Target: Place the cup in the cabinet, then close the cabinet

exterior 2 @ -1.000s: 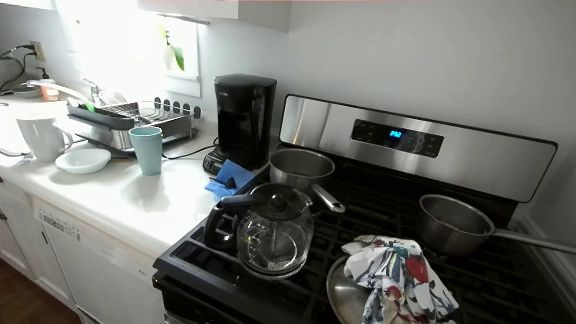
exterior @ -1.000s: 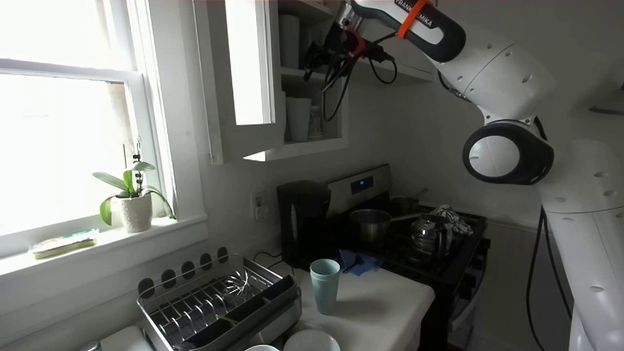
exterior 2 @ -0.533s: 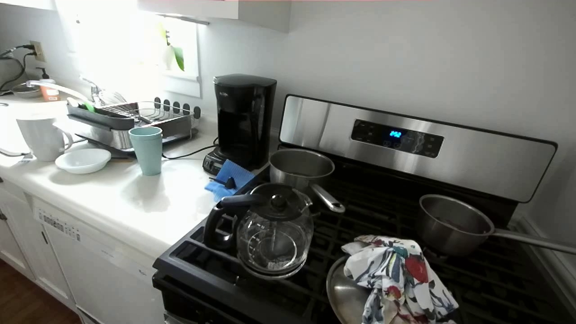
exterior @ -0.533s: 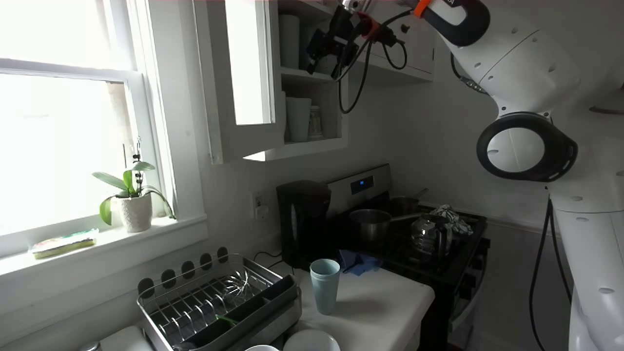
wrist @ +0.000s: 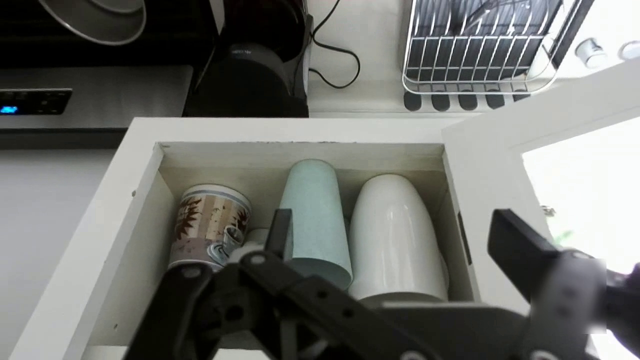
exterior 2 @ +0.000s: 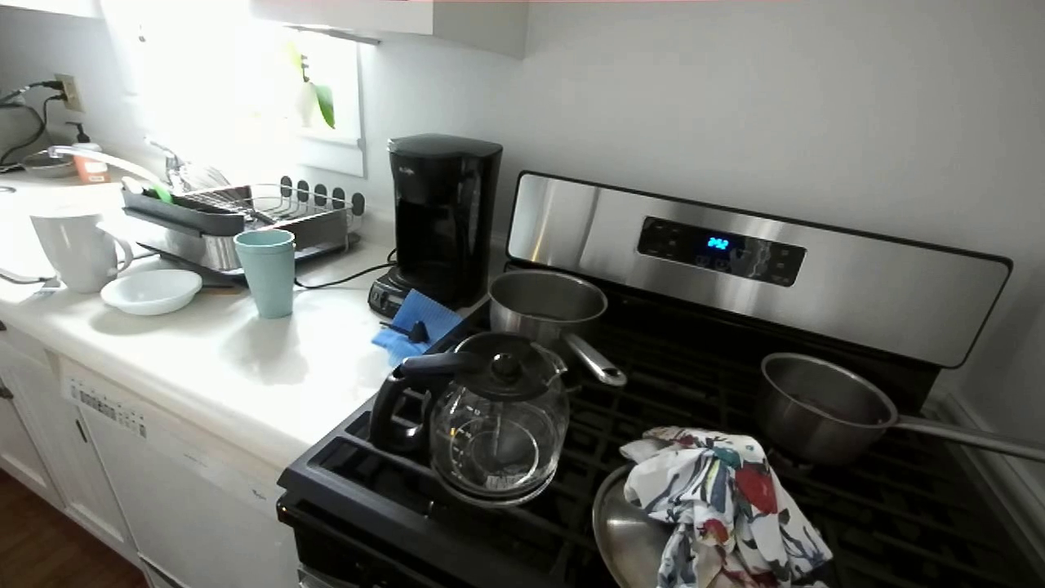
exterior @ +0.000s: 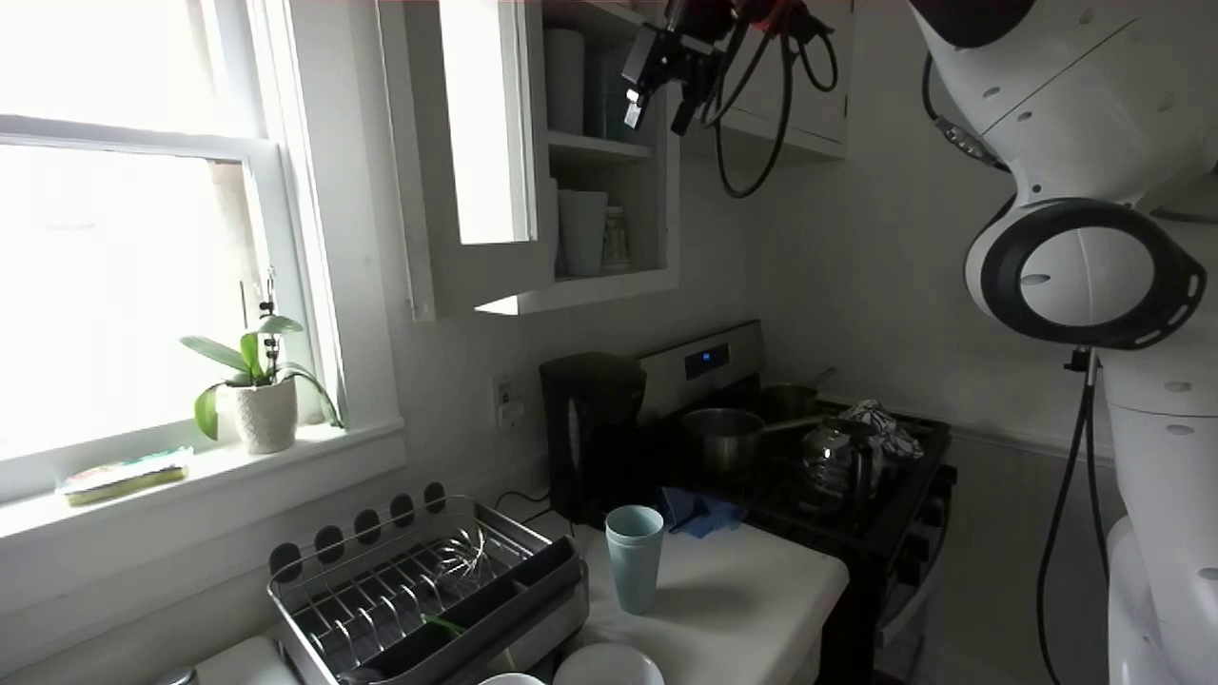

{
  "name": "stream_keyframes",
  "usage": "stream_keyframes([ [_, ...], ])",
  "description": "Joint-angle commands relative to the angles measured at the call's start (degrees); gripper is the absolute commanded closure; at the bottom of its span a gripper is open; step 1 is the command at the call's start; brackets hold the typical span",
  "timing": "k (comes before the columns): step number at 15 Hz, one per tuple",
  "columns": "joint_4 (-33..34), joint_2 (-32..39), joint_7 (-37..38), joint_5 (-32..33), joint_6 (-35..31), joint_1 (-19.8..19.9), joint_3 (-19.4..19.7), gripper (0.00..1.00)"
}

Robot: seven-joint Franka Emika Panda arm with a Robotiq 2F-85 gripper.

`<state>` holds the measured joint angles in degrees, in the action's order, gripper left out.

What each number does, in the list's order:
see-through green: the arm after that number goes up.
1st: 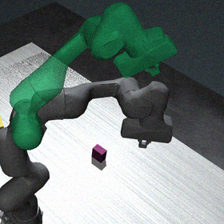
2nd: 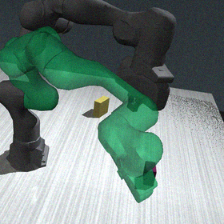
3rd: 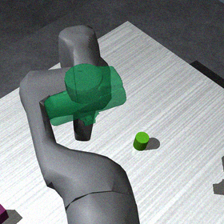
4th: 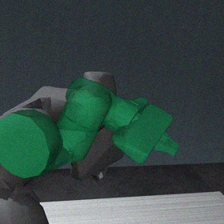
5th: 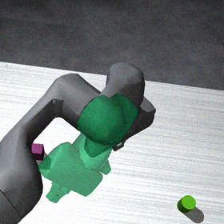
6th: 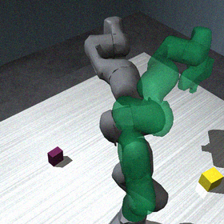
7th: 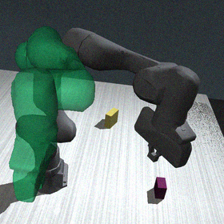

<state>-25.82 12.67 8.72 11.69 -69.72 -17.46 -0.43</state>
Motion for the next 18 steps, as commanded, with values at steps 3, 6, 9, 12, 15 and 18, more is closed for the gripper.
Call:
stream_keyframes([
  [3, 0.0, -1.6, -1.7, 1.8, 3.6, -0.9, -2.5, 0.00],
  [6, 0.0, -2.1, -3.0, 2.2, 4.3, -1.5, -3.3, 0.00],
  [9, -0.1, -1.3, -4.2, 5.0, 4.7, -4.5, -4.1, 0.00],
  [12, 0.0, -0.2, -4.0, 10.5, 6.4, -11.5, -6.5, 0.00],
  [15, -0.1, 0.6, -1.0, 13.4, 7.9, -17.2, -7.8, 0.00],
  [18, 0.4, 0.7, 1.3, 16.1, 7.6, -22.5, -7.4, 0.00],
])
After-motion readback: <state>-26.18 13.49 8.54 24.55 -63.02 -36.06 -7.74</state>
